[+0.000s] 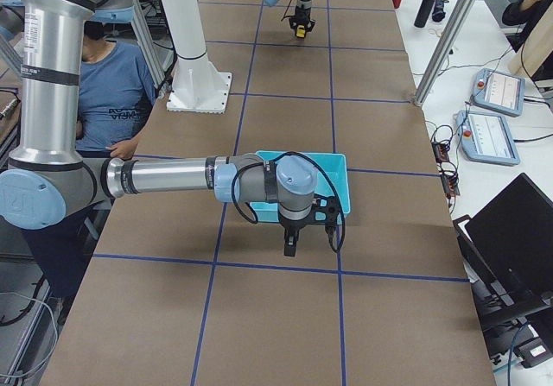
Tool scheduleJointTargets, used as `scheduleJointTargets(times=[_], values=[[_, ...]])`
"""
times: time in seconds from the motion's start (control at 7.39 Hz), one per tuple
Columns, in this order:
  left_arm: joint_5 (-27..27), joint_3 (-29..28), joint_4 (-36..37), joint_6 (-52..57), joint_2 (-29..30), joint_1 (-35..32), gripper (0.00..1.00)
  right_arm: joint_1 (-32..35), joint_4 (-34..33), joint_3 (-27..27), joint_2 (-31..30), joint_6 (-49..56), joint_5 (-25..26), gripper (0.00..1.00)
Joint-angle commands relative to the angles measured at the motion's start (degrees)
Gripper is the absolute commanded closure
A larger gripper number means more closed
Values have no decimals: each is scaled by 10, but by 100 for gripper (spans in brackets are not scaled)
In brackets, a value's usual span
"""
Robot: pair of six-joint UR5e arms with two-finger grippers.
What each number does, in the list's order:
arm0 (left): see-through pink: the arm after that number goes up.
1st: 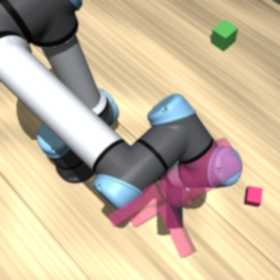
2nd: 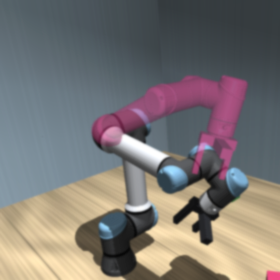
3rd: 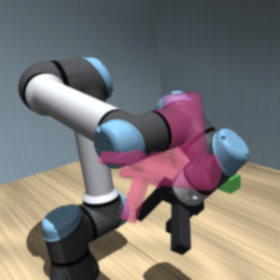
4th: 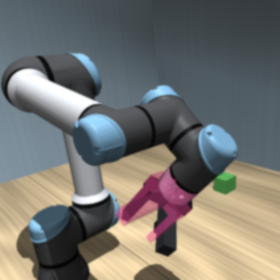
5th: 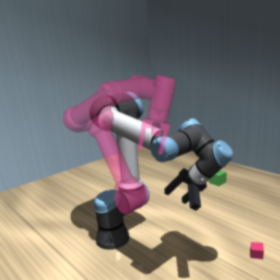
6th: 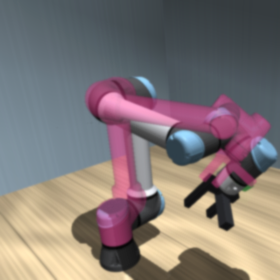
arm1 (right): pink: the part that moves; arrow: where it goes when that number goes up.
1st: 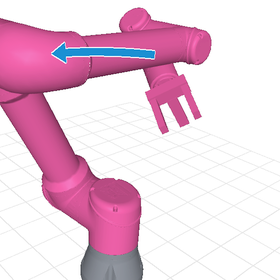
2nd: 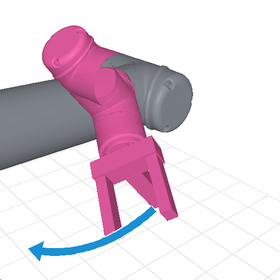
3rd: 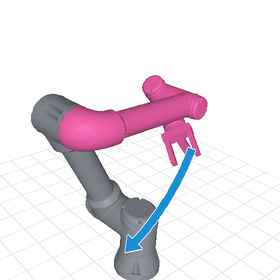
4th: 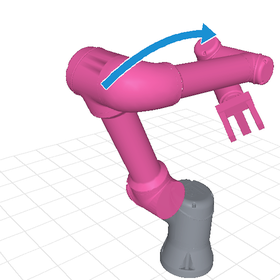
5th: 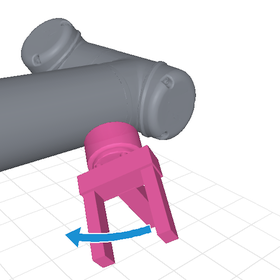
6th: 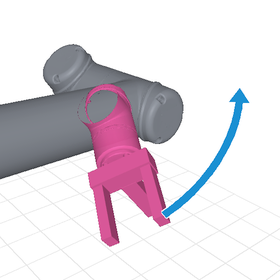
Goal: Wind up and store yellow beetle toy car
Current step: 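Open the left gripper and lift off, letting the car roll away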
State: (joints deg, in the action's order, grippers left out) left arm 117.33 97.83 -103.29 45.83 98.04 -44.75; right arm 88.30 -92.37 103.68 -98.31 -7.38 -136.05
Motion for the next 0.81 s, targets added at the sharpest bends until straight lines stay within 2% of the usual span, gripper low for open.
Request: scheduleJointTargets(times=[0.0, 0.14, 0.27, 0.41, 0.68], values=[[0, -1, -1, 1, 0, -2, 100, 0, 0, 0, 0, 0, 0, 0], [-3, -4, -8, 1, 0, -2, 100, 0, 0, -1, 0, 0, 0, 0], [-4, -6, -11, 1, 0, -2, 7, 0, 1, -1, 0, 0, 0, 0], [-4, -6, -12, 0, 0, -2, 0, 0, 1, 0, 0, 0, 0, 0], [-4, -6, -12, 1, 0, -2, 0, 0, 1, 0, 0, 0, 1, 0]])
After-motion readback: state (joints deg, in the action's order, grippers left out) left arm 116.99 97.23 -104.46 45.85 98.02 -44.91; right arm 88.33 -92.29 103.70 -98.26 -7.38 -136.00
